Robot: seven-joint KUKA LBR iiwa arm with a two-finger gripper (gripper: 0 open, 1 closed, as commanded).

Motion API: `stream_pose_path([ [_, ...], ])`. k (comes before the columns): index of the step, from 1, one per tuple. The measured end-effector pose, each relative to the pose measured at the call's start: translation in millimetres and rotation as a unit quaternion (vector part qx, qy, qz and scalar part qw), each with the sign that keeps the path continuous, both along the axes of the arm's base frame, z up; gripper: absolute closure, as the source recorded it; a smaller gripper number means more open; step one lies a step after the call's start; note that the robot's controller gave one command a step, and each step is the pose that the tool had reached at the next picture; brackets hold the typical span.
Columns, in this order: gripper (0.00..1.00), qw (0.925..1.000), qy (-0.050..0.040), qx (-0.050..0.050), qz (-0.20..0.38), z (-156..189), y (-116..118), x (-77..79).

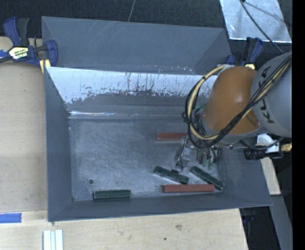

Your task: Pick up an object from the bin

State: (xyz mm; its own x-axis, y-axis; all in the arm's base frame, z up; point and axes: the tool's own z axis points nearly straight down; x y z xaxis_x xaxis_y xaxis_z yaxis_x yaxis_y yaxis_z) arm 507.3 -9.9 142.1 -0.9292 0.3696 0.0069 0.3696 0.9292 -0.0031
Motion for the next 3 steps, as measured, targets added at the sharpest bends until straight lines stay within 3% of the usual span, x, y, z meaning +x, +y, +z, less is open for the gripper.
stream_pose_path([
  [1, 0.00, 0.9998, -0.0042, 0.000, 0.017, -4, 44, 3.1],
  [2, 0.00, 0.9998, -0.0050, 0.000, 0.017, -4, 43, 3.7],
  [3, 0.00, 1.0000, -0.0069, 0.000, -0.005, -38, 10, -11.4],
])
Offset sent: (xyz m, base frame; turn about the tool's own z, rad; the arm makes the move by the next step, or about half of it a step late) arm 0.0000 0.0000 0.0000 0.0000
